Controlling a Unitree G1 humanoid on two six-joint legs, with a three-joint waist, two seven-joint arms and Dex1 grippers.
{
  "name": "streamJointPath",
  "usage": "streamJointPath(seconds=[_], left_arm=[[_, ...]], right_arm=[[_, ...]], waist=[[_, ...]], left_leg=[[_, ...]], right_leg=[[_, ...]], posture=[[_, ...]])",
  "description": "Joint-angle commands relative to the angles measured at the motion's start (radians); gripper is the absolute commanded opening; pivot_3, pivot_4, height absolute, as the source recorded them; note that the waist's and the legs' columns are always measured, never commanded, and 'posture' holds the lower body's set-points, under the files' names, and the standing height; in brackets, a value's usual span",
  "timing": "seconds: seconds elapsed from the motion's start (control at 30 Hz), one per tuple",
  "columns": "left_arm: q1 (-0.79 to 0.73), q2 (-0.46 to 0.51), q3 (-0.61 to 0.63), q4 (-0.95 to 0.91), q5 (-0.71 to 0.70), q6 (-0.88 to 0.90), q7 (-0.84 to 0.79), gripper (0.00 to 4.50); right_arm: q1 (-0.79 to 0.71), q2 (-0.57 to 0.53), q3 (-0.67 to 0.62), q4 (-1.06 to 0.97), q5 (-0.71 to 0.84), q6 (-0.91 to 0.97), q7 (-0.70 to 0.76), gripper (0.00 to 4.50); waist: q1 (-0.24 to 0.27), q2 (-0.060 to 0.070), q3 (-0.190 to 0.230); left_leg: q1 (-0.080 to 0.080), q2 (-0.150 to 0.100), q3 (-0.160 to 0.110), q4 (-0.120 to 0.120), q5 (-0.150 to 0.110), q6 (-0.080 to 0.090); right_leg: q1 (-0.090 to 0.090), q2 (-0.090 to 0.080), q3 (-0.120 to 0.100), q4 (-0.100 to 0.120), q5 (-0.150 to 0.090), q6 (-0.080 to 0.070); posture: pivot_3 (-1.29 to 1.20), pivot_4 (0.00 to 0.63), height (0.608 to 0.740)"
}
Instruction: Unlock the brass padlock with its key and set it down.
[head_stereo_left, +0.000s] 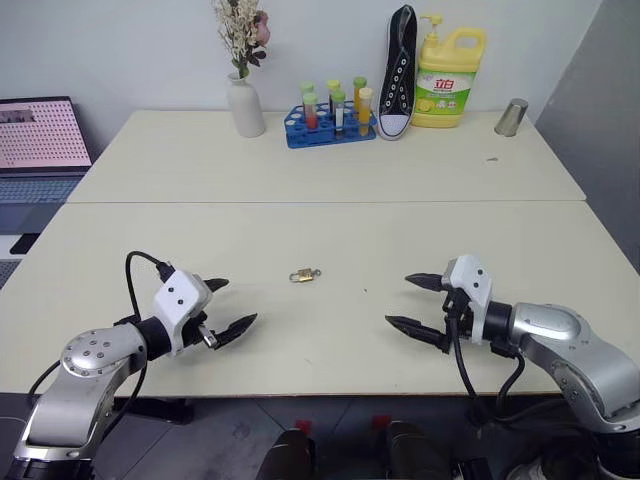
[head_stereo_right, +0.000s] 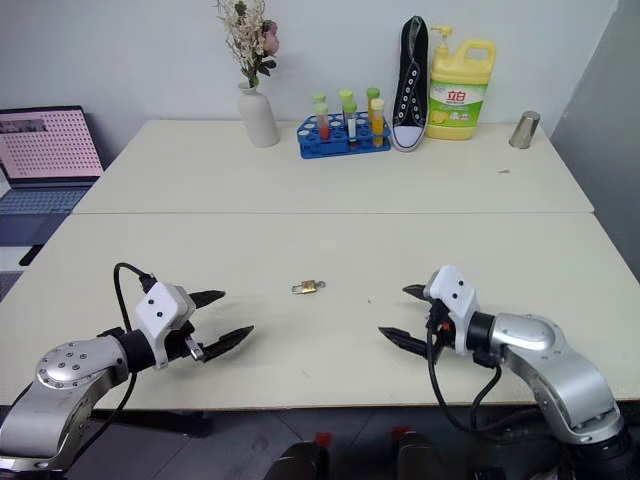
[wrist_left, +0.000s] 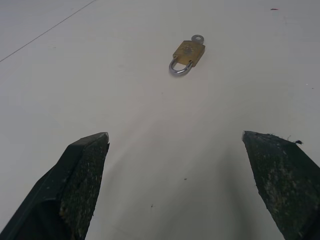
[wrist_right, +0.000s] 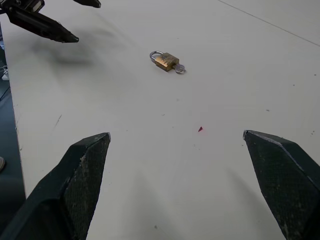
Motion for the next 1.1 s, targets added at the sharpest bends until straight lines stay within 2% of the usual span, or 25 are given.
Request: streamJointPath(seconds=[0.03,0.3,0.47,0.8,1.1], left_arm=[[0.0,0.001,0.02,-0.047,-0.029,-0.016,-0.019,4.5],[-0.031,-0.002,-0.003,-0.03,-0.015,-0.006,-0.017,4.5],[-0.147,-0.03,-0.027,0.066,-0.07,-0.03,-0.096,4.5],[-0.497,-0.106,-0.286,0.527,0.157,-0.27,-0.206,4.5],[-0.734,-0.232,-0.362,0.948,0.268,-0.456,-0.224,4.5]], right_arm=[[-0.025,0.004,0.013,0.002,-0.012,-0.029,0.009,4.46],[-0.027,0.017,0.028,-0.001,0.0,-0.025,0.011,4.46],[-0.036,0.038,0.038,0.0,0.003,0.006,-0.014,4.46],[-0.065,0.104,0.032,-0.066,0.06,0.163,-0.113,4.46],[-0.054,0.118,0.021,-0.114,0.063,0.295,-0.227,4.46]], waist=[[0.0,0.0,0.0],[0.001,0.0,0.0],[0.001,0.0,0.0],[0.0,0.0,0.0],[0.0,-0.001,0.0]], left_leg=[[0.0,0.0,0.0,0.0,0.0,0.0],[0.0,0.0,0.0,0.0,0.0,0.0],[-0.001,0.0,-0.001,0.001,0.0,0.0],[-0.002,-0.001,-0.001,0.001,0.0,0.0],[-0.005,-0.002,-0.003,0.003,0.0,0.0]], right_leg=[[0.0,0.0,0.0,0.0,0.0,0.0],[0.0,0.0,0.0,0.0,0.0,0.0],[0.0,0.0,-0.001,0.0,0.0,0.0],[-0.001,0.0,-0.001,0.0,0.0,0.0],[-0.002,-0.001,-0.002,0.001,0.0,0.0]], posture=[[0.0,0.15,0.74],[0.0,0.15,0.74],[0.0,0.15,0.74],[0.0,0.15,0.74],[0.0,0.15,0.74]])
